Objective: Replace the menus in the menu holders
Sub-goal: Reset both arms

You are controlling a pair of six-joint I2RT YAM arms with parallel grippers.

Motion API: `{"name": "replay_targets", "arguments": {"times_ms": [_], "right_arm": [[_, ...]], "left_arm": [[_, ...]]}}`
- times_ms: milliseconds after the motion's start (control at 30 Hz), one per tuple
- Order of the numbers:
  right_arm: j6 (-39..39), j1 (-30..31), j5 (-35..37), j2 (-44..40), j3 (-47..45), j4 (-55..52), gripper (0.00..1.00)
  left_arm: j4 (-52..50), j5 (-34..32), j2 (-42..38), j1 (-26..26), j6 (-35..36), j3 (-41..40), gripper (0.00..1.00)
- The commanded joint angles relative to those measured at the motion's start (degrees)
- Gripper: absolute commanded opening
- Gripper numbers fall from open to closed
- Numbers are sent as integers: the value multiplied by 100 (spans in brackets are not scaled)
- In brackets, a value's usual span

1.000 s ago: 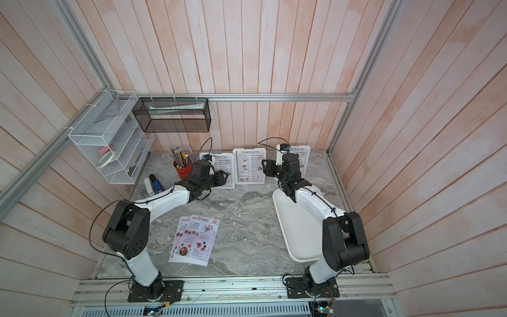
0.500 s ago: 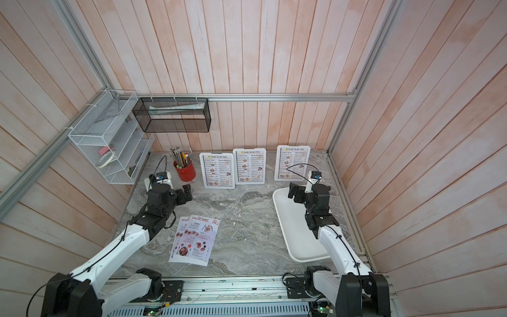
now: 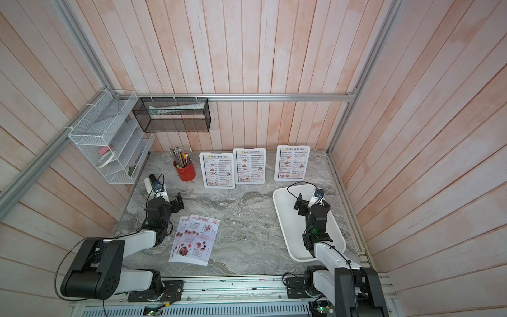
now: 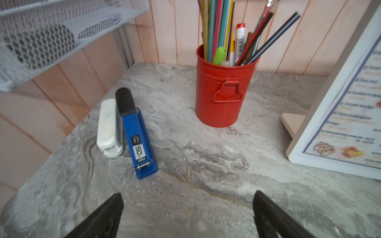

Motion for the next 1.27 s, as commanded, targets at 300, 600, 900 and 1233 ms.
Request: {"name": "replay_targets", "arguments": {"times_ms": [300,600,900,1233], "right_arm": [[-797,-95,-319,1489,-378,3127,98],[-765,-125,-456,2362,-129,3387,98],[-615,-134,-37,2551,26,3450,98],[-535,-226,-122,2625,89,3440,98]], "left_arm": [[2817,700,914,279,325,-515,100],[2886,506,930,281,276,-539,100],[2885,507,927,278,272,-535,100],[2880,507,931,278,271,-540,100]]}}
